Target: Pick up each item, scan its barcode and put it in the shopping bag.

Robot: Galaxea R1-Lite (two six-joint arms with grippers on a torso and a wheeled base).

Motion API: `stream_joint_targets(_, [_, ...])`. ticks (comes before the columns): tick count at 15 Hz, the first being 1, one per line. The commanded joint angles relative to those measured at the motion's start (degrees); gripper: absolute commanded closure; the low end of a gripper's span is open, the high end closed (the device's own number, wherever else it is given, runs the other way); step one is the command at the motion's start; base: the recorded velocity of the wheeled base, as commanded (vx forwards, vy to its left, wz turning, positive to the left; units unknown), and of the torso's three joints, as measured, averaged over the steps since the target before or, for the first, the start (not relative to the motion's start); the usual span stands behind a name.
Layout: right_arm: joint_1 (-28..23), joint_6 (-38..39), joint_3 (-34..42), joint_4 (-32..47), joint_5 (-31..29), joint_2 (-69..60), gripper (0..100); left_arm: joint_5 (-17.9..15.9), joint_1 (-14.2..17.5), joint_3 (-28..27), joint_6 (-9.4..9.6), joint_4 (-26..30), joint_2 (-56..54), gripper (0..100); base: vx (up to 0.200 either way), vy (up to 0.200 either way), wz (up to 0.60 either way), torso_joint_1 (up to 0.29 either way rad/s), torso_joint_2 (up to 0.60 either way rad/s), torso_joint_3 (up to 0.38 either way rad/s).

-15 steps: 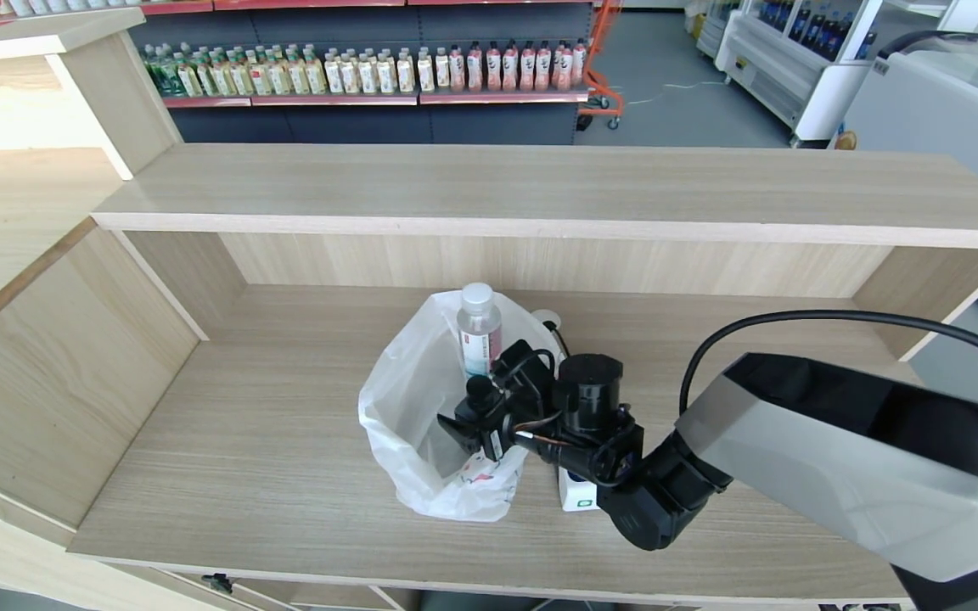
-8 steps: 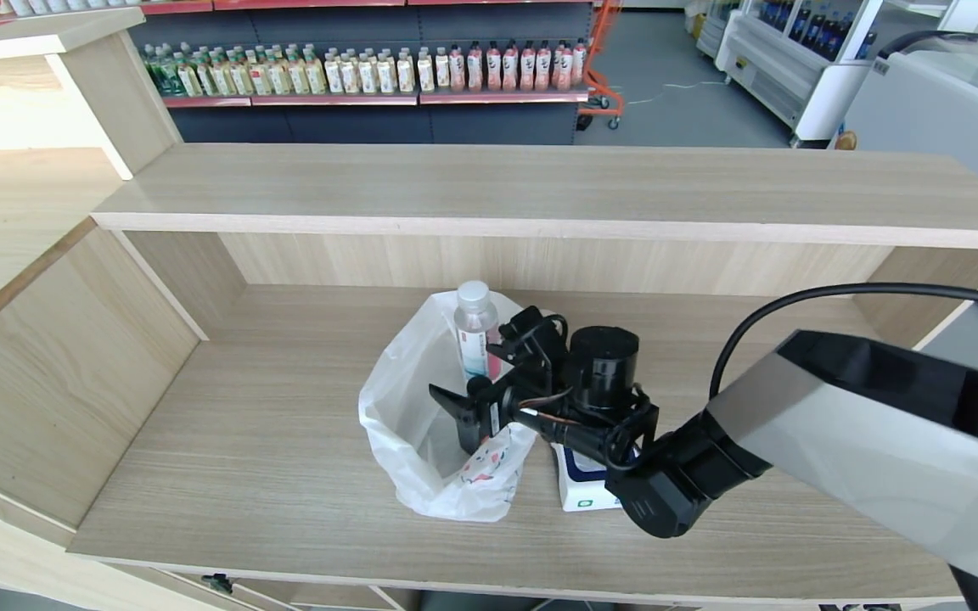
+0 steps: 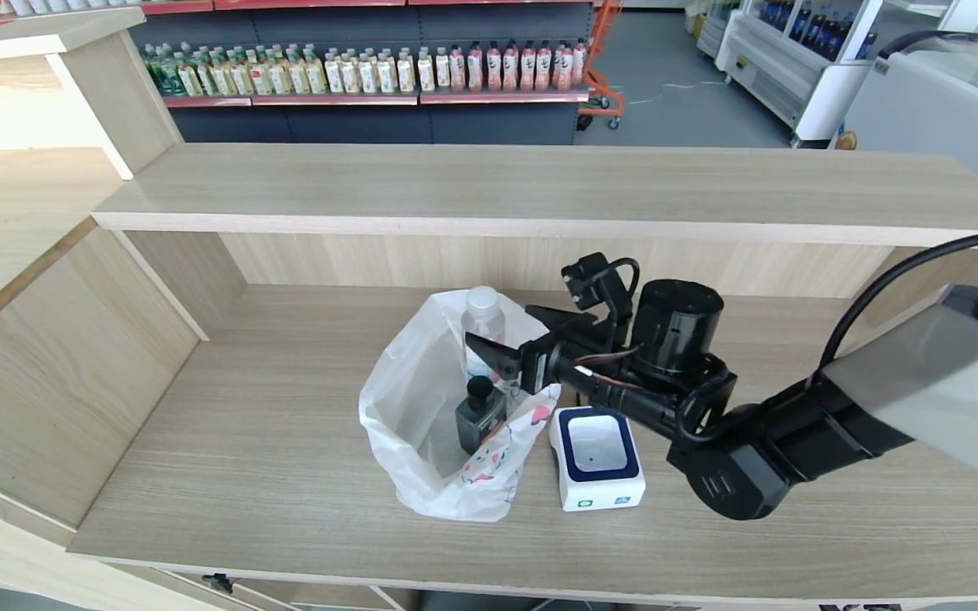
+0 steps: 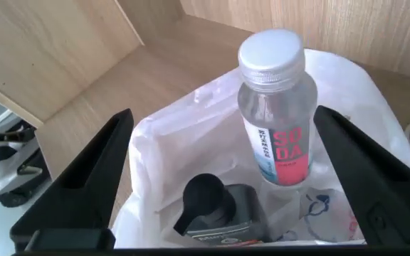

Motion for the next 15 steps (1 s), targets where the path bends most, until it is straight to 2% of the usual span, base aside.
stream_joint_targets(1, [-3.62,0.04,1.69,0.34,0.06,-7.15,0,0.00,-0.09,-0.01,0.08,0.00,0.09,0,0.000,0.000,0.00,0.000,0.00,0.000])
stream_joint_targets(4, [-5.64,-1.63,5.73,2.97,-0.47,-15.32,0,0.00,0.00,0.07,0.00,0.00,0.09,0,0.000,0.000,0.00,0.000,0.00,0.000])
stream_joint_targets(6, [-11.35,-9.54,9.42,2.54,-0.55,-19.10,0,0.00,0.00,-0.01,0.00,0.00,0.09,0,0.000,0.000,0.00,0.000,0.00,0.000])
stream_joint_targets(8, [-18.03,-10.51,12.24,2.45,-0.73,-23.32,0,0.00,0.00,-0.01,0.00,0.00,0.09,0,0.000,0.000,0.00,0.000,0.00,0.000])
stream_joint_targets(9, [-23.83,-11.03,15.14,3.50,-3.89,-27.10,0,0.00,0.00,-0.01,0.00,0.00,0.09,0,0.000,0.000,0.00,0.000,0.00,0.000])
stream_joint_targets(10, [-26.56,-11.12,18.12,4.91,-9.87,-30.88,0,0.00,0.00,0.07,0.00,0.00,0.09,0,0.000,0.000,0.00,0.000,0.00,0.000])
stream_joint_targets(11, [-27.88,-11.12,20.67,6.40,-13.74,-33.16,0,0.00,0.00,-0.01,0.00,0.00,0.09,0,0.000,0.000,0.00,0.000,0.00,0.000])
stream_joint_targets(13, [-30.34,-10.59,33.15,10.88,-19.10,-44.50,0,0.00,-0.09,0.07,0.00,0.00,0.09,0,0.000,0.000,0.00,0.000,0.00,0.000])
stream_joint_targets(15, [-30.07,-10.68,47.22,12.38,-27.18,-55.93,0,0.00,0.00,-0.01,0.00,0.00,0.09,0,0.000,0.000,0.00,0.000,0.00,0.000])
